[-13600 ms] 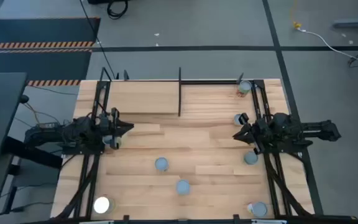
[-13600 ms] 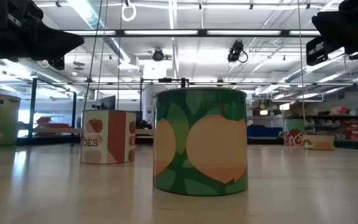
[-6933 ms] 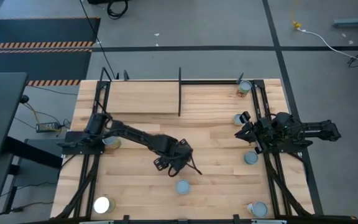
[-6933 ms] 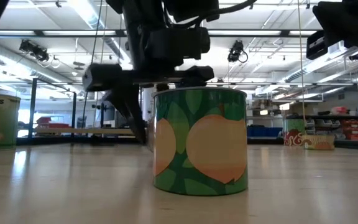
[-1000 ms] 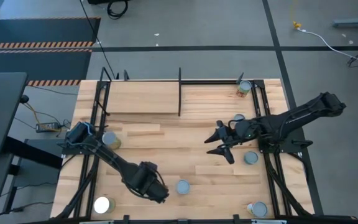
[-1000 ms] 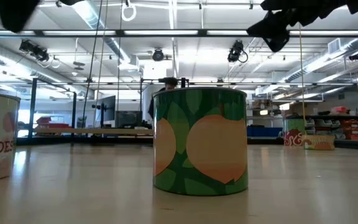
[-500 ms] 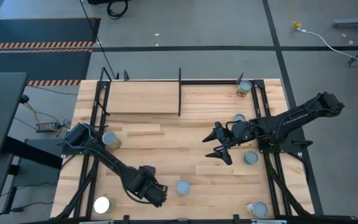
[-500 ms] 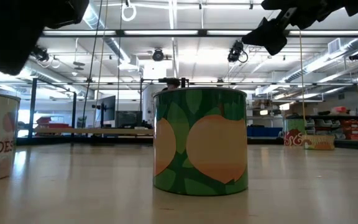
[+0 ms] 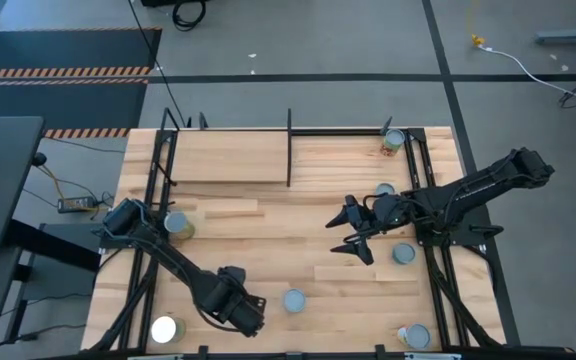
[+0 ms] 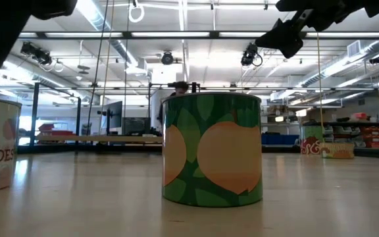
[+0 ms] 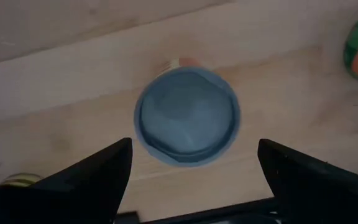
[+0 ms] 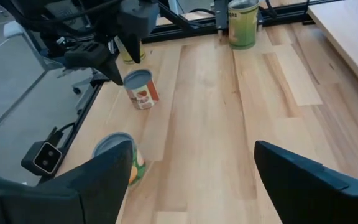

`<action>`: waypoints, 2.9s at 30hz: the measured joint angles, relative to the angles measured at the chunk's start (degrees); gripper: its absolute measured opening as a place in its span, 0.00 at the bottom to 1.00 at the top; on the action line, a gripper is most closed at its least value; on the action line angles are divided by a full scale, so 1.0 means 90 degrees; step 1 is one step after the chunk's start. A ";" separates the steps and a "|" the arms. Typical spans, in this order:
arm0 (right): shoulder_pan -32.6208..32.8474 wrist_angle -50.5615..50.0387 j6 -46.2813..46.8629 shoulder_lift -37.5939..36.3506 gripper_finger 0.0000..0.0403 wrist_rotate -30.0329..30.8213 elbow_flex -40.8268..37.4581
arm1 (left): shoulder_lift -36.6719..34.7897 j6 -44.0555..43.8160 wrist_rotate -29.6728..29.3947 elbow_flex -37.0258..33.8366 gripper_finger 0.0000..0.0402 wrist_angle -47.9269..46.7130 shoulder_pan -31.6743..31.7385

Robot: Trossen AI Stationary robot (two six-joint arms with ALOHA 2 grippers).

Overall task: Pick and place cans onto a shelf
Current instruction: Put the canned diced tomatoes on the shelf

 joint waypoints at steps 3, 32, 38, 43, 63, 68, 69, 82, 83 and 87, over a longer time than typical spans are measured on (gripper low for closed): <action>0.0000 0.0000 -0.0043 0.0000 0.85 -0.0002 0.0000 | 0.0039 -0.0027 0.0030 -0.0135 0.88 -0.0029 -0.0019; 0.0000 -0.0005 -0.0009 0.0000 0.85 -0.0005 0.0000 | 0.0129 0.0616 0.0002 -0.0256 0.88 0.0266 0.0217; 0.0000 -0.0005 -0.0006 0.0000 0.85 -0.0005 0.0000 | 0.0129 0.0624 -0.0055 -0.0256 0.88 0.0270 0.0214; 0.0000 -0.0005 -0.0006 0.0000 0.85 -0.0002 0.0000 | 0.0215 0.0669 -0.0117 -0.0414 0.88 0.0505 0.0256; -0.0233 -0.0824 0.0401 -0.0077 0.85 0.0037 0.0552 | 0.0022 0.2479 0.0136 -0.0193 0.70 0.0338 0.0909; -0.0280 -0.2409 0.0010 -0.0069 0.84 0.0232 0.1577 | -0.0633 0.3720 -0.0293 -0.0080 0.70 -0.0670 0.1592; -0.0282 -0.2659 -0.0099 -0.0069 0.83 0.0316 0.1769 | -0.0814 0.4001 -0.0370 -0.0073 0.70 -0.0906 0.1807; -0.0877 -0.3676 -0.0416 -0.0037 0.81 0.0817 0.2438 | -0.2009 0.9917 -0.0366 -0.0072 0.70 -0.1819 0.5932; -0.0930 -0.3803 -0.0366 -0.0030 0.81 0.0902 0.2438 | -0.1963 1.0444 -0.0316 -0.0072 0.70 -0.1786 0.6257; -0.1198 -0.4000 -0.0141 -0.0010 0.81 0.1302 0.2438 | -0.1691 1.2289 -0.0272 -0.0077 0.70 -0.1443 0.7408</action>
